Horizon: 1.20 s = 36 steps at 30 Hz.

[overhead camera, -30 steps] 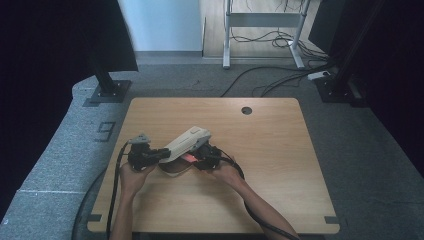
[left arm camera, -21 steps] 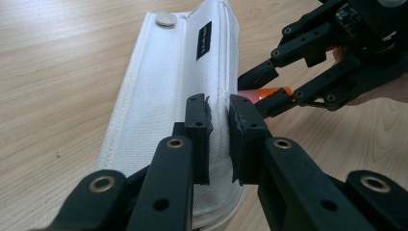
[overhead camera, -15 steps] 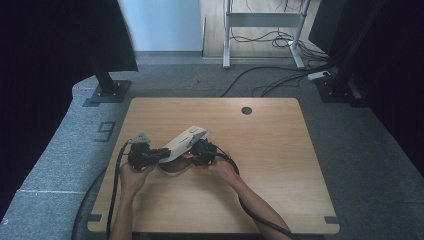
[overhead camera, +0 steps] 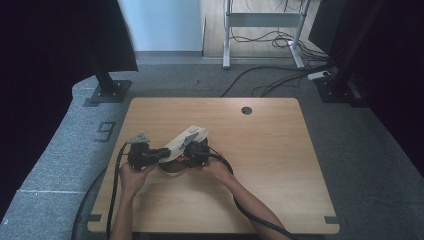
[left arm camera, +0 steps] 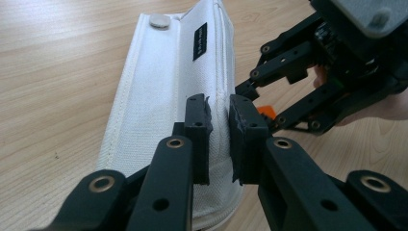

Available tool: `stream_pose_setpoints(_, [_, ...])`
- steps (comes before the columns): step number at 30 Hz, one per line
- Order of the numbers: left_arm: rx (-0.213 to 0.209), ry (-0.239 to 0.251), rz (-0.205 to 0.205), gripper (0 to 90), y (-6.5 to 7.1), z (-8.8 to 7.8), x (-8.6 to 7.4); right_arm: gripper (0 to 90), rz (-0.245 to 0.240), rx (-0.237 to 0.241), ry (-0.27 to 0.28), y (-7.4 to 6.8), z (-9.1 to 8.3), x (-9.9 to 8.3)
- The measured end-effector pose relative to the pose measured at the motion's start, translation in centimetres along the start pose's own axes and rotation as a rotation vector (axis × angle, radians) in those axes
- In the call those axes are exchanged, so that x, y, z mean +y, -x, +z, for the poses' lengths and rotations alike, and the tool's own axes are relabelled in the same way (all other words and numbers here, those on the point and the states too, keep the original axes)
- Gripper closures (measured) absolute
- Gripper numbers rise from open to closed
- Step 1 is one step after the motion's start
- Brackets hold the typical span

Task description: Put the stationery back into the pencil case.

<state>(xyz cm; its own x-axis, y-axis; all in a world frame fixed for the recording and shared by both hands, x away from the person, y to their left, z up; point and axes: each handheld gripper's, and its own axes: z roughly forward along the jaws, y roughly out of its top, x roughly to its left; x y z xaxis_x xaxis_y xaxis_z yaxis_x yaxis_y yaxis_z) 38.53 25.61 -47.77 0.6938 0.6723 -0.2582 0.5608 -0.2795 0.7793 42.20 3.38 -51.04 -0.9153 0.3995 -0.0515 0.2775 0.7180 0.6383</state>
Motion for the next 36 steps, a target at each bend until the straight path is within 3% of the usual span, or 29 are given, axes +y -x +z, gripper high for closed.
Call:
stream_pose_setpoints(8, [-0.004,-0.002,-0.002,79.2,0.0,0.0,0.0,64.2,-0.009,0.019,-0.015,-0.2,1.3,0.6])
stream_pose_setpoints(11, [-0.007,-0.002,-0.005,79.2,-0.2,-0.1,-0.1,56.0,0.008,0.007,-0.024,0.3,1.4,0.2])
stream_pose_setpoints(15, [-0.008,-0.003,-0.005,79.2,-0.1,0.0,-0.1,49.6,0.023,-0.008,-0.03,1.0,1.0,-0.2])
stream_pose_setpoints(23, [-0.007,-0.003,-0.006,79.2,-0.2,0.0,-0.1,46.8,0.027,-0.046,-0.045,1.8,-0.2,-1.2])
stream_pose_setpoints(29, [-0.008,-0.004,-0.007,79.2,-0.2,0.0,-0.2,47.5,0.041,-0.081,-0.061,2.5,-0.9,-2.1])
stream_pose_setpoints(36, [-0.017,-0.007,-0.01,78.9,-0.3,0.1,-0.2,61.9,0.089,-0.098,-0.056,3.4,-1.0,-2.9])
